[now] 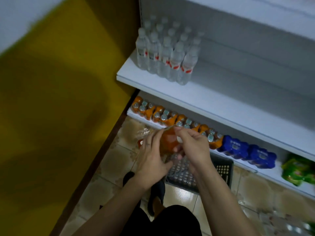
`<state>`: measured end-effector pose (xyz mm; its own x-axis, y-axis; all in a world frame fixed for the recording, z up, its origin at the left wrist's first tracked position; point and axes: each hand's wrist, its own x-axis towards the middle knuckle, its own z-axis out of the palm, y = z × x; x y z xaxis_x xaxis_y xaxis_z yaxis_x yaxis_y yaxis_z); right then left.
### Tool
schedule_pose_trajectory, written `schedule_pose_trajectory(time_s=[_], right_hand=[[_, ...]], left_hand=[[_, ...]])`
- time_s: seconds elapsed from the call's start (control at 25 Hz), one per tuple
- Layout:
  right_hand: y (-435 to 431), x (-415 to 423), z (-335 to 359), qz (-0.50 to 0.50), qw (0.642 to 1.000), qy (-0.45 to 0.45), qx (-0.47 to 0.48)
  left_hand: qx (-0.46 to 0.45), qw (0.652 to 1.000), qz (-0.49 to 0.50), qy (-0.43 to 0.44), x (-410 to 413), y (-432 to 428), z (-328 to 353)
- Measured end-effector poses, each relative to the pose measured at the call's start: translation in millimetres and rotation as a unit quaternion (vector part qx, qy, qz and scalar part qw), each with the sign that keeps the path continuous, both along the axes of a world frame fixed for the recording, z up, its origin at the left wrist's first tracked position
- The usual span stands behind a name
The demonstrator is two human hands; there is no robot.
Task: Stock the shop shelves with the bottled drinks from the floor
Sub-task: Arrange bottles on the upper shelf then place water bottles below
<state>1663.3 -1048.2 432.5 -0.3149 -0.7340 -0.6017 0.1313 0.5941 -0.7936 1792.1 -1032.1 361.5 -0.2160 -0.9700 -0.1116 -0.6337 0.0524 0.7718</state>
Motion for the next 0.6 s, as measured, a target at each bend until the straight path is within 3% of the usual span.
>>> schedule_pose_trajectory(time_s=[0.24, 0.4, 0.6], right_hand=[[-1.2, -7.0, 90.5, 0.091, 0.993, -0.033, -0.07], [-5.1, -11.4, 136.1, 0.146, 0.979, -0.039, -0.14], [-18.5, -23.9, 194.0, 0.202, 0.948, -0.037, -0.243]], left_hand=[[-0.045, 0.994, 0.095, 0.028, -11.9, -15.0, 54.7], [-0.055, 0.992, 0.086, 0.07, -3.1, -30.7, 98.5], [-0.132, 0.976, 0.083, 0.152, -4.0, -44.2, 164.0]])
